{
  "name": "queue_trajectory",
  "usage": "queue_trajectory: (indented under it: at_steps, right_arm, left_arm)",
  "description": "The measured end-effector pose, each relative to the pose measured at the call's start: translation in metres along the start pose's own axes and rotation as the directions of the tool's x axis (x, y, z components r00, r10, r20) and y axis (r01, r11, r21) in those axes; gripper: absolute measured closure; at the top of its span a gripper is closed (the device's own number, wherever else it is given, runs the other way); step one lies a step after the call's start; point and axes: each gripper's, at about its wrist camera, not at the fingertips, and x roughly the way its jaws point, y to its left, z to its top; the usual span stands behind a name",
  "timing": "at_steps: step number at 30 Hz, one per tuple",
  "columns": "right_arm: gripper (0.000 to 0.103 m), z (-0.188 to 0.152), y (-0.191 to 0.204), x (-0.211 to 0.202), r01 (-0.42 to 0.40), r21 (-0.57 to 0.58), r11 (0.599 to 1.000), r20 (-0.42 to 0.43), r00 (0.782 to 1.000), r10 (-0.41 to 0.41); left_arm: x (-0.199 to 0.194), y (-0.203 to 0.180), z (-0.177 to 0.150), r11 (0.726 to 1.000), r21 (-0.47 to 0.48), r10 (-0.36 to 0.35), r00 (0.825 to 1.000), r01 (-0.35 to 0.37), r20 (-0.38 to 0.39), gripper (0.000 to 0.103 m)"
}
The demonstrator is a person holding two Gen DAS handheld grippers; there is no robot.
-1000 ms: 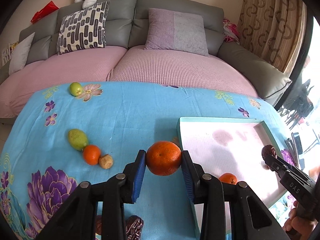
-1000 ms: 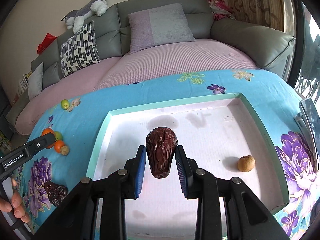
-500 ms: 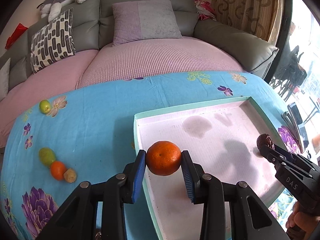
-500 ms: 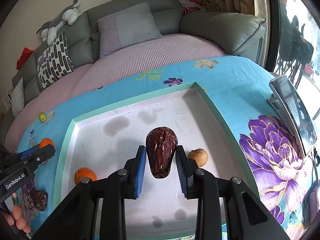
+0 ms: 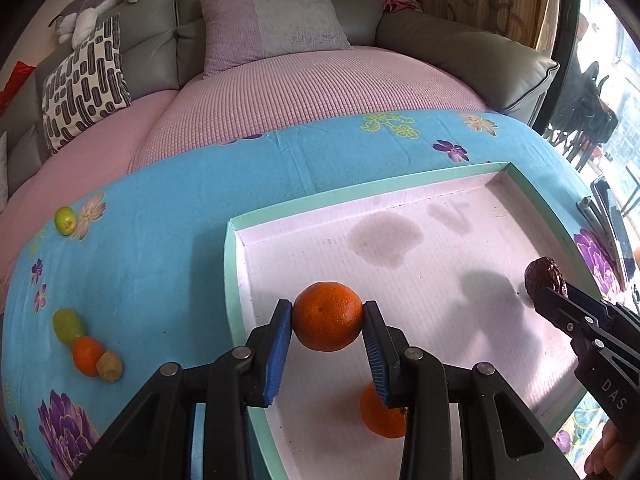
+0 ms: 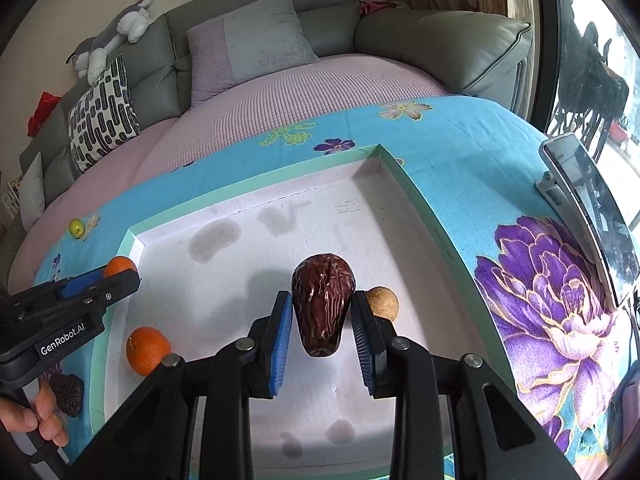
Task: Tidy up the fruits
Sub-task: 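Carry the mandarin with the left tool while the right tool carries the date over the tray, then open the right tool to drop the date while the left tool lowers and releases the mandarin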
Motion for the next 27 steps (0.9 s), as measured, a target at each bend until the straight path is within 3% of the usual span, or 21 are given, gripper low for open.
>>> queue_trajectory:
  at_steps: [27]
  right_arm:
    - [0.071, -0.006, 0.009, 0.014, 0.005, -0.034, 0.999, -0.058, 0.998, -0.007]
  left_arm:
    - [0.014, -0.001, -0.006, 1.0, 0.006, -0.001, 0.999, 0.001, -0.032, 0.065]
